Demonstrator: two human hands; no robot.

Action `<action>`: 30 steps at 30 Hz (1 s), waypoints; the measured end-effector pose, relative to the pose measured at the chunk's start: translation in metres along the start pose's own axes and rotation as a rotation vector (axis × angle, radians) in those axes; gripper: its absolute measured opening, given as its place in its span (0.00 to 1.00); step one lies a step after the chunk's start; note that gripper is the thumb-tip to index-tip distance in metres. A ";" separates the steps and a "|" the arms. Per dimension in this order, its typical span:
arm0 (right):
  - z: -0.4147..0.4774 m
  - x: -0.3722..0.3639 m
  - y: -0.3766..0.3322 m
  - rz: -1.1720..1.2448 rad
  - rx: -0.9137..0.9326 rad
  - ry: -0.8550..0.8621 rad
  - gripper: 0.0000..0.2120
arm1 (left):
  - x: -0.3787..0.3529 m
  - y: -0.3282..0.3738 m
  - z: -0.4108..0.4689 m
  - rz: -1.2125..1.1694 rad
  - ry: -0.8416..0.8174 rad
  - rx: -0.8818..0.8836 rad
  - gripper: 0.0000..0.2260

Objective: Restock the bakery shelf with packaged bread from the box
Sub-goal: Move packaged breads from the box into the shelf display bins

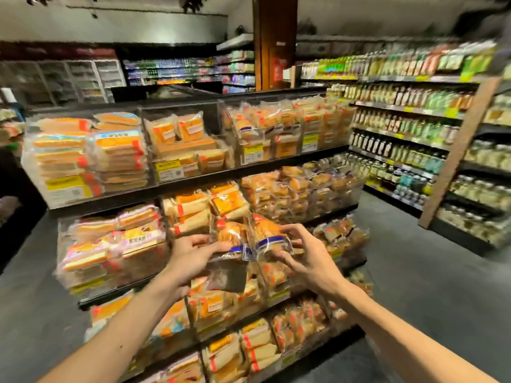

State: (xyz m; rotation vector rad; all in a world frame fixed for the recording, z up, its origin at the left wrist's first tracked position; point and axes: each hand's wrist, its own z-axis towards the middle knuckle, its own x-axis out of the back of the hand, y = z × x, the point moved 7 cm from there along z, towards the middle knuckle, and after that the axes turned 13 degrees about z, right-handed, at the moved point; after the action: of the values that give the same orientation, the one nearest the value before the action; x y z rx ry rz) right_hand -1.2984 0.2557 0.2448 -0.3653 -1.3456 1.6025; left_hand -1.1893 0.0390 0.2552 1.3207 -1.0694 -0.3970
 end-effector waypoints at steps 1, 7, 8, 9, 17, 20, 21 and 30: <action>-0.001 0.016 0.011 -0.005 -0.019 0.032 0.23 | -0.021 0.008 0.010 0.007 -0.029 -0.012 0.13; 0.021 0.107 0.079 -0.033 -0.113 0.210 0.21 | -0.133 0.036 0.080 0.003 -0.187 -0.014 0.11; 0.029 0.121 0.090 -0.046 -0.128 0.227 0.20 | -0.150 0.039 0.095 0.004 -0.206 -0.009 0.13; 0.039 0.134 0.101 -0.058 -0.139 0.234 0.19 | -0.165 0.041 0.112 0.003 -0.222 0.000 0.16; 0.127 0.226 0.182 -0.131 -0.217 0.224 0.19 | -0.278 0.068 0.234 -0.019 -0.351 0.062 0.24; 0.155 0.260 0.203 -0.117 -0.229 0.239 0.19 | -0.311 0.082 0.268 -0.015 -0.375 0.082 0.24; 0.163 0.270 0.212 -0.116 -0.240 0.242 0.18 | -0.322 0.087 0.278 -0.012 -0.395 0.085 0.24; 0.253 0.361 0.296 -0.285 -0.292 0.226 0.22 | -0.397 0.125 0.331 -0.005 -0.398 0.096 0.11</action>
State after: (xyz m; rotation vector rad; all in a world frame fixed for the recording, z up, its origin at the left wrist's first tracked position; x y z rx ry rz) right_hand -1.7988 0.4254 0.1948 -0.4909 -1.3875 1.0984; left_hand -1.6939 0.1846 0.1719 1.3608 -1.4296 -0.6370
